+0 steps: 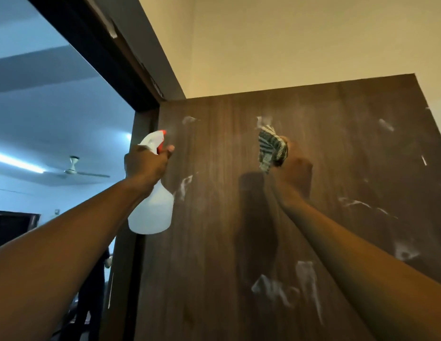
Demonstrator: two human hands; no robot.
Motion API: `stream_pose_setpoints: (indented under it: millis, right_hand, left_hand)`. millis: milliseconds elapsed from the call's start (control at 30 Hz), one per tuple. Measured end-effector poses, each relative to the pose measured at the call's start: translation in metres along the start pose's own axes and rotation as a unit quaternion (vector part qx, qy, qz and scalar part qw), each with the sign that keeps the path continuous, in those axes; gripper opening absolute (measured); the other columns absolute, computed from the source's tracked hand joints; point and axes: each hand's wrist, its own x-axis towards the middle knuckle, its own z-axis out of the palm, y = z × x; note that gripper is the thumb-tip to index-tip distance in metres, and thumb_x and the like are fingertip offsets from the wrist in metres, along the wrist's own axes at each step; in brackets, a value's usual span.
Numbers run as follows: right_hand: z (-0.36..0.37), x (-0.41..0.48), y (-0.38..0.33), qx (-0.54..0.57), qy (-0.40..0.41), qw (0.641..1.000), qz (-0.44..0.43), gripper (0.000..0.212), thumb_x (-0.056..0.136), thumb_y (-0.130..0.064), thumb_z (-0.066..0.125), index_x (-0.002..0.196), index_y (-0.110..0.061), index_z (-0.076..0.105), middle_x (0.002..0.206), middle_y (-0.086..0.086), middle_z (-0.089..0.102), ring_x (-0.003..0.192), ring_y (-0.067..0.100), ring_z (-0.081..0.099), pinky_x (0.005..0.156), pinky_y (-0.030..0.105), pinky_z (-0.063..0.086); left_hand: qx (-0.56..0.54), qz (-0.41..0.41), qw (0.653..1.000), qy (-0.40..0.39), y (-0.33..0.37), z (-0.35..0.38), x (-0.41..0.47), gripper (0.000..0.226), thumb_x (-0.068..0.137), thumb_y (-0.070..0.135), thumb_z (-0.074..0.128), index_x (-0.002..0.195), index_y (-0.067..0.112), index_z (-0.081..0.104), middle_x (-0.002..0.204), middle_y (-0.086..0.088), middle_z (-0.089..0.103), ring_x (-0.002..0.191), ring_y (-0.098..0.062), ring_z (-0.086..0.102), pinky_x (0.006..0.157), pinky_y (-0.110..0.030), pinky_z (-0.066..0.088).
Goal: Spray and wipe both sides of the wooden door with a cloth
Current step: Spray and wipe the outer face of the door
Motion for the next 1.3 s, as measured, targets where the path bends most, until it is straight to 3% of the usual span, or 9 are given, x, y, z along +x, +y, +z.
stream_pose_setpoints:
  millis: [167,300,500,633,700,800,1000,1200,1300]
  right_hand:
    - [0.035,0.019,-0.015,-0.062,0.011,0.998,-0.029,0.054,0.091,-0.016,0.068,0.142,-0.015,0.048,0.113,0.014,0.069,0.098,0.03,0.068,0.072,0.03,0.051]
    - [0.07,0.034,-0.03,-0.113,0.027,0.991,-0.062,0.051,0.093,-0.013,0.066,0.14,-0.012,0.047,0.121,0.016,0.065,0.103,0.033,0.065,0.081,0.038,0.053]
    - [0.142,0.056,-0.032,-0.168,0.006,0.963,-0.21,0.038,0.091,-0.006,0.062,0.129,-0.002,0.057,0.125,0.023,0.061,0.11,0.041,0.061,0.083,0.049,0.054]
    - [0.208,0.047,-0.023,-0.203,-0.124,0.954,-0.185,0.061,0.095,-0.017,0.056,0.151,-0.01,0.034,0.16,0.014,0.027,0.15,0.032,0.018,0.122,0.047,0.012]
    - [0.242,0.045,-0.026,-0.229,-0.116,0.949,-0.183,0.066,0.099,-0.031,0.048,0.156,-0.013,0.021,0.165,0.011,0.009,0.153,0.028,-0.002,0.12,0.045,-0.008]
    - [0.276,0.069,-0.052,-0.235,-0.098,0.945,-0.204,0.064,0.103,-0.042,0.036,0.158,-0.016,0.016,0.166,0.011,0.004,0.153,0.028,-0.006,0.117,0.043,-0.014]
    - [0.342,0.142,-0.113,-0.251,-0.16,0.923,-0.245,0.067,0.102,-0.049,0.028,0.159,-0.019,0.008,0.166,0.008,-0.002,0.151,0.031,-0.013,0.122,0.053,-0.004]
    - [0.344,0.121,-0.104,-0.316,-0.257,0.812,-0.417,0.067,0.102,-0.041,0.041,0.158,-0.025,0.009,0.167,0.0,-0.001,0.153,0.025,-0.007,0.123,0.051,0.004]
    - [0.314,0.1,-0.067,-0.265,-0.243,0.84,-0.406,0.066,0.101,-0.05,0.042,0.158,-0.03,0.015,0.166,-0.005,0.004,0.153,0.021,-0.003,0.12,0.048,0.018]
  left_hand:
    - [-0.058,-0.07,0.996,-0.005,-0.014,0.007,0.028,0.05,0.089,0.041,0.062,0.13,0.015,0.054,0.12,-0.011,0.065,0.107,-0.03,0.063,0.089,-0.037,0.054]
    - [-0.11,-0.125,0.986,-0.027,-0.041,0.009,0.046,0.049,0.088,0.036,0.065,0.128,0.011,0.053,0.117,-0.01,0.063,0.097,-0.026,0.064,0.064,-0.025,0.052]
    - [-0.108,-0.14,0.983,-0.039,-0.077,0.013,0.073,0.052,0.084,0.043,0.067,0.123,0.012,0.053,0.111,-0.012,0.063,0.089,-0.026,0.065,0.055,-0.023,0.051]
    - [-0.132,-0.145,0.979,-0.057,-0.096,0.015,0.089,0.049,0.084,0.044,0.066,0.12,0.011,0.056,0.109,-0.01,0.065,0.079,-0.023,0.065,0.044,-0.02,0.046]
    - [-0.141,-0.14,0.978,-0.062,-0.105,0.014,0.097,0.046,0.086,0.042,0.066,0.119,0.012,0.056,0.107,-0.009,0.065,0.083,-0.023,0.065,0.042,-0.02,0.044]
    - [-0.141,-0.124,0.98,-0.068,-0.115,0.016,0.114,0.045,0.084,0.044,0.066,0.118,0.015,0.057,0.103,-0.008,0.066,0.08,-0.022,0.066,0.05,-0.022,0.05]
    - [-0.127,-0.122,0.978,-0.108,-0.124,0.021,0.155,0.054,0.073,0.058,0.065,0.107,0.016,0.059,0.092,-0.009,0.068,0.073,-0.024,0.068,0.075,-0.043,0.059]
    - [-0.137,-0.104,0.98,-0.096,-0.122,0.027,0.166,0.052,0.076,0.055,0.067,0.107,0.014,0.061,0.093,-0.01,0.069,0.071,-0.022,0.068,0.069,-0.037,0.06]
    - [-0.149,-0.097,0.978,-0.105,-0.122,0.034,0.159,0.04,0.084,0.045,0.065,0.106,0.012,0.06,0.088,-0.009,0.067,0.066,-0.019,0.064,0.055,-0.026,0.052]
